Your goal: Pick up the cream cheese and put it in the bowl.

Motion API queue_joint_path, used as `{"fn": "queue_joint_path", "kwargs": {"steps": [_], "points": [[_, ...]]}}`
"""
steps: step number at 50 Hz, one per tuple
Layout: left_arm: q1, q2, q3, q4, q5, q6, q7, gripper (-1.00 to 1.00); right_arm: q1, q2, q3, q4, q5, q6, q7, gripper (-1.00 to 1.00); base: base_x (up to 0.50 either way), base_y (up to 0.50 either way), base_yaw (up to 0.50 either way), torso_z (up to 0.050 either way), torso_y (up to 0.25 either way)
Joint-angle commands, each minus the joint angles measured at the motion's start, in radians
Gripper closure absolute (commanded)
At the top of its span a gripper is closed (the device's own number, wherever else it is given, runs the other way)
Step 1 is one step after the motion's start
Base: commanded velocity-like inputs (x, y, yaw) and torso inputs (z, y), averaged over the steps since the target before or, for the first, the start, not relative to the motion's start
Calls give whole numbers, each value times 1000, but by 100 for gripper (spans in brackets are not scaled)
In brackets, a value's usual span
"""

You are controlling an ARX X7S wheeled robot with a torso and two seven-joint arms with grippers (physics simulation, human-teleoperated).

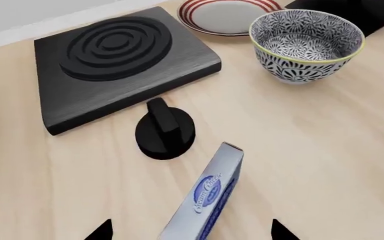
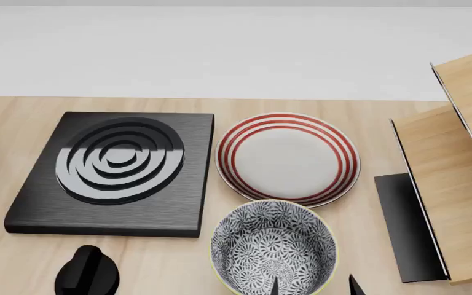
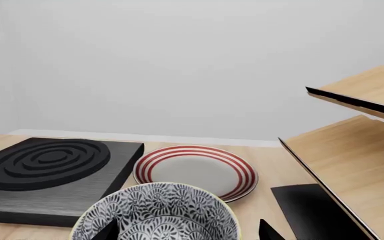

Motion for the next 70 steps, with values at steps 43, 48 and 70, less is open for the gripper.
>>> {"fn": "queue_joint_path", "kwargs": {"steps": [43,48,70], "points": [[-384,-9,467,-245,183,-87,-7,-100,-39,30,8,-13,28,-49,25,-100,0,0,0,0,0],[-380,-8,473,-247,184,-81,0,-100,-40,30,3,-15,24,-51,27,-100,0,0,0,0,0],[-498,49,614,-355,269,-94,35,-100,-21,28,-14,31,31,-68,18,-100,0,0,0,0,0]]}}
